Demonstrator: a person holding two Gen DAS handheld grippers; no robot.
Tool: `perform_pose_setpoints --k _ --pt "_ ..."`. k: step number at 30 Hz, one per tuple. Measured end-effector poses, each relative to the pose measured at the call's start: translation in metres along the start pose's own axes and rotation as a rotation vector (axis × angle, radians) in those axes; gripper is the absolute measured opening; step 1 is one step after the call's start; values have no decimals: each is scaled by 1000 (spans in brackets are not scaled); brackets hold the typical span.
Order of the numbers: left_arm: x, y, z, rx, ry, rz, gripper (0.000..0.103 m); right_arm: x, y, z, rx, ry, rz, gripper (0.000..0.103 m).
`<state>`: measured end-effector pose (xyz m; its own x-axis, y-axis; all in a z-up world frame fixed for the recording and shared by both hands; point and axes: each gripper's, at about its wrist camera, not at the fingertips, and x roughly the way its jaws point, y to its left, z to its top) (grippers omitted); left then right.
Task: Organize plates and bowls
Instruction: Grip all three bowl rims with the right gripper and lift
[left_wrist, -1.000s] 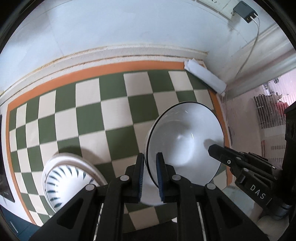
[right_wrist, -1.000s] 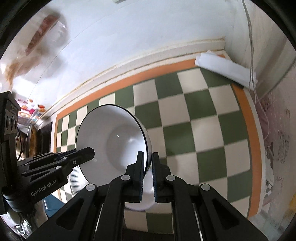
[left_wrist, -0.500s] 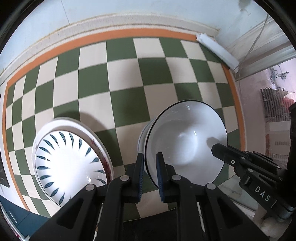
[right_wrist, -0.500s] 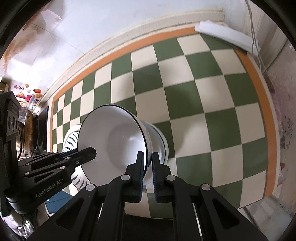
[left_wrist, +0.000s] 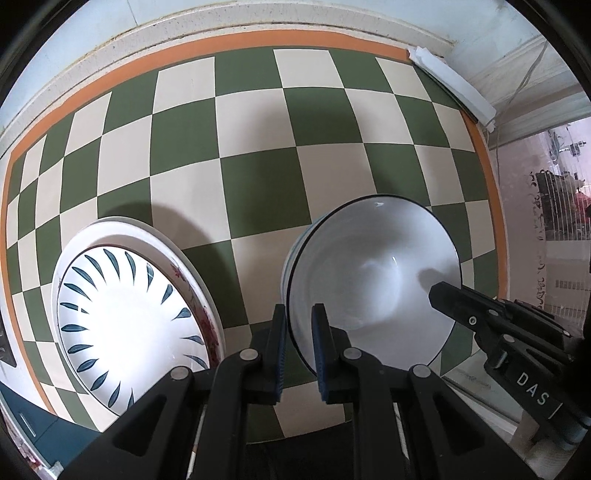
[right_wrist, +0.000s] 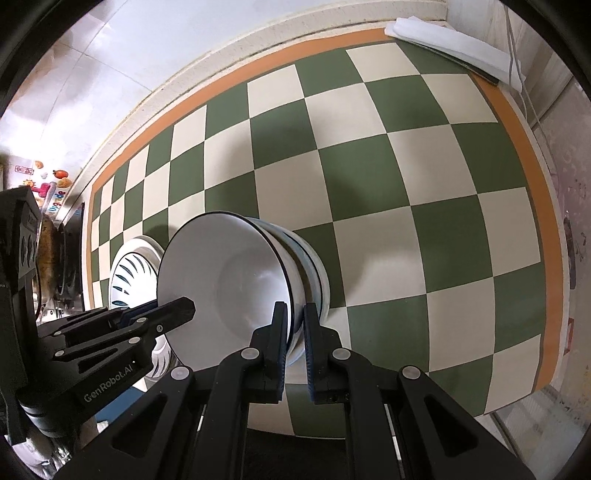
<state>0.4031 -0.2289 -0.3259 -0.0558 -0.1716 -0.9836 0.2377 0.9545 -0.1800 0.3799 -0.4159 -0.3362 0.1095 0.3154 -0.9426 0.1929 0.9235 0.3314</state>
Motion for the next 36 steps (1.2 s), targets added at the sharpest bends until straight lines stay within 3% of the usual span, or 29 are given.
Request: perform_pose_setpoints --k 10,18,26,28,31,32,36 --pt "2 -4 1 21 0 35 13 3 1 6 -5 21 -11 13" --pt "-18 0 -9 14 -12 -11 16 -4 2 -6 -6 20 -19 13" --pt "-64 5 -38 35 -68 -93 35 -45 8 -34 -30 -43 -21 14" --pt "-75 4 -44 43 -80 -115 41 -58 11 -42 -35 -68 -18 20" --pt "-90 1 -50 61 -105 -135 77 -77 15 -52 -38 -106 -14 30" --pt "-94 0 -52 66 -114 -141 84 -81 16 -55 -37 -116 -13 33" --pt "-107 -2 -56 79 -134 -161 84 -101 21 -64 -41 -161 -17 58"
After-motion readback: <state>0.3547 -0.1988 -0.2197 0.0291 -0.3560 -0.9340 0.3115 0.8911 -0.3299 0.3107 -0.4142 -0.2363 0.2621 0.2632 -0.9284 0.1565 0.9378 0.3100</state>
